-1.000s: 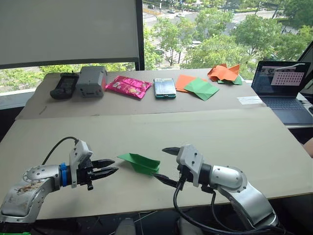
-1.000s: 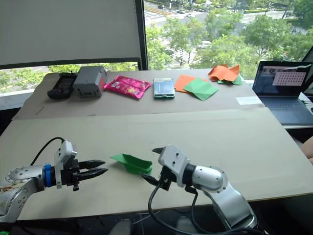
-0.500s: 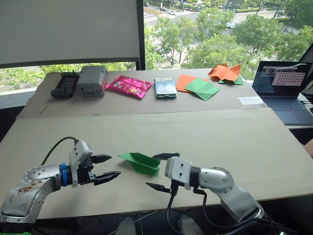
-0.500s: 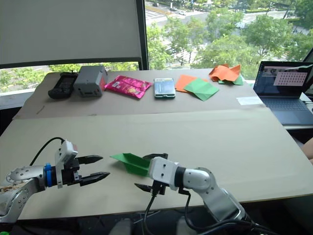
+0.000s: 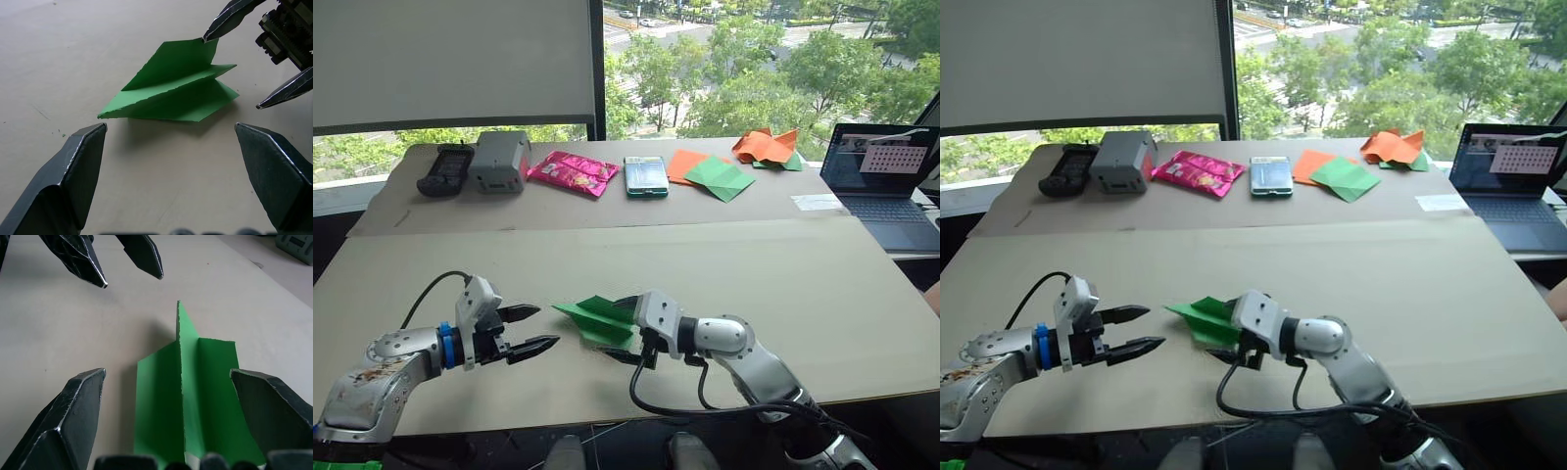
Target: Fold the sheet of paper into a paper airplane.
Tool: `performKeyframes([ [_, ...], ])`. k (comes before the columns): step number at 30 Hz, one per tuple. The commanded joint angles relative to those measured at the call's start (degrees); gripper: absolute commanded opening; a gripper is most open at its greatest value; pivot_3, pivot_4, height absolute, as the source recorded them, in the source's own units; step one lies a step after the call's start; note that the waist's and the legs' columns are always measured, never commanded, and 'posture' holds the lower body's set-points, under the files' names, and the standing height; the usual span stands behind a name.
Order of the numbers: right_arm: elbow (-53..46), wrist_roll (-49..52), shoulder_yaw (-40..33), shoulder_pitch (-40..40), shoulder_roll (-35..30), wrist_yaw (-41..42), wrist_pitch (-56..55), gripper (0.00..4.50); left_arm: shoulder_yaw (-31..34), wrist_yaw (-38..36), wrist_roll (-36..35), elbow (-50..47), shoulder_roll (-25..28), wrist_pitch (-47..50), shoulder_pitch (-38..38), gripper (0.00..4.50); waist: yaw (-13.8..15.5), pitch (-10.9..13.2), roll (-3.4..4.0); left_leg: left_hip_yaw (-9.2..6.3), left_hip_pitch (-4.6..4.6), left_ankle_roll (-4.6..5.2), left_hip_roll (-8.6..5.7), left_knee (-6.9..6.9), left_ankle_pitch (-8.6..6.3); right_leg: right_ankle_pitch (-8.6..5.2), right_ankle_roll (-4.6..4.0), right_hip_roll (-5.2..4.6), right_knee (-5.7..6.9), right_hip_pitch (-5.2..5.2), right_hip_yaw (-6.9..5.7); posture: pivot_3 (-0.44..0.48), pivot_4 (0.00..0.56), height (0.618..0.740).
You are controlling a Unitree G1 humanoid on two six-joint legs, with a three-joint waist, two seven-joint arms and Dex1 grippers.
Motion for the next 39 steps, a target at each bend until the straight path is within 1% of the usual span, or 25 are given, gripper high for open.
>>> performKeyframes([
  [1, 0.4, 1.8, -1.6, -1.7, 1.0, 0.2, 1.2, 4.5, 0.1, 0.5, -0.6, -2.1, -0.2, -0.4, -1.0, 4.46, -0.1, 0.0, 0.02, 0.0, 0.01, 0.0, 0.0, 0.0, 0.0, 0.0, 0.0, 0.0, 0.01, 0.0, 0.0, 0.0, 0.15, 0.718],
  [8, 0.0, 7.0, -5.6, -3.6, 4.6, -0.4, 6.6, 4.5, -0.5, 1.3, -0.6, -2.4, -0.6, -0.4, -1.3, 4.46, -0.1, 0.0, 0.02, -0.01, 0.02, 0.02, 0.0, 0.01, 0.01, 0.14, 0.01, 0.05, 0.15, 0.02, 0.04, 0.0, 0.15, 0.718],
  [11, -0.8, 8.4, -6.9, -5.0, 4.7, -0.4, 8.5, 4.5, -0.5, 1.5, -0.6, -2.4, -0.5, -0.4, -1.2, 4.46, -0.1, 0.0, 0.01, 0.0, 0.07, 0.01, 0.0, 0.08, 0.01, 0.14, 0.01, 0.04, 0.45, 0.02, 0.05, 0.0, 0.15, 0.718],
  [14, -0.3, 7.4, -6.1, -6.3, 3.3, 0.1, 9.3, 4.5, -0.5, 1.7, -0.6, -2.6, -0.5, -0.2, -1.2, 4.46, -0.1, 0.0, 0.01, -0.01, 0.13, 0.01, 0.0, 0.08, 0.01, 0.14, 0.0, 0.04, 0.6, 0.01, 0.05, 0.0, 0.15, 0.718],
  [19, 2.8, 2.6, -2.4, -7.4, 0.2, 0.7, 6.4, 4.5, -0.6, 1.9, -0.7, -2.8, -0.5, 0.0, -1.1, 4.46, -0.1, 0.0, 0.0, -0.01, 0.21, 0.01, 0.0, 0.08, 0.01, 0.14, 0.0, 0.04, 0.75, 0.01, 0.05, 0.0, 0.15, 0.718],
  [28, 6.6, 0.2, -0.7, -6.2, 0.3, 0.7, 3.1, 4.5, -0.4, 2.5, -0.9, -3.5, -0.5, 0.5, -0.5, 4.46, -0.2, 0.0, 0.0, -0.02, 0.24, 0.02, -0.01, 0.07, 0.01, 0.14, 0.0, 0.06, 0.78, 0.03, 0.05, 0.0, 0.15, 0.718],
  [31, 7.3, -0.5, -0.5, -6.3, 0.4, 0.9, 2.3, 3.69, -0.4, 2.7, -0.9, -3.6, -0.5, 0.6, -0.4, 4.5, -0.2, 0.0, 0.0, -0.02, 0.23, 0.02, -0.01, 0.08, 0.01, 0.14, 0.0, 0.06, 0.78, 0.03, 0.05, 0.0, 0.15, 0.718],
  [39, 8.3, -1.2, -0.3, -6.1, 0.7, 0.9, 2.2, 0.94, -0.7, 2.8, -0.8, -3.4, -0.3, 0.6, -0.7, 4.5, -0.2, 0.0, 0.0, -0.03, 0.24, 0.02, -0.01, 0.08, 0.01, 0.14, 0.0, 0.07, 0.8, 0.04, 0.06, 0.0, 0.15, 0.718],
])
